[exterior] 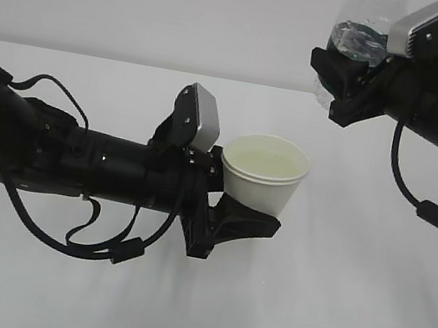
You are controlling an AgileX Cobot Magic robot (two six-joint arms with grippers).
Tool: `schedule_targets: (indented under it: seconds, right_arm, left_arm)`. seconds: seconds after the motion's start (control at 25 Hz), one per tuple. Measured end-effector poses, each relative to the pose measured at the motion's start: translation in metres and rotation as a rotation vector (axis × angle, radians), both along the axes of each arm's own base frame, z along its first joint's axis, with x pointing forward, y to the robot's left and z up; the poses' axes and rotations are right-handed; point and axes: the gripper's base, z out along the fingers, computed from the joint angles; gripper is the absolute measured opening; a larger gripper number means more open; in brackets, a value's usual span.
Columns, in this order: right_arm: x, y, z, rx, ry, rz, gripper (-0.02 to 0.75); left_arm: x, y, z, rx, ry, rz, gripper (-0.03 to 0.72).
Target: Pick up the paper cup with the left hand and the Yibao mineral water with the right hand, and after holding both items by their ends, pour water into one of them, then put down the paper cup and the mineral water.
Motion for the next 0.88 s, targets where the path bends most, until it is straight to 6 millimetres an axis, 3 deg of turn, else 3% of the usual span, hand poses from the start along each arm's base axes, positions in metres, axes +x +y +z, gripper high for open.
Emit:
schedule_targets:
  seconds: [0.88]
  right_arm:
    - [-0.0014, 0.0019, -0.0012, 0.059, 0.059, 0.023, 0.435]
  left_arm:
    - [0.0000, 0.0000, 0.0000, 0.000, 0.000, 0.000, 0.430]
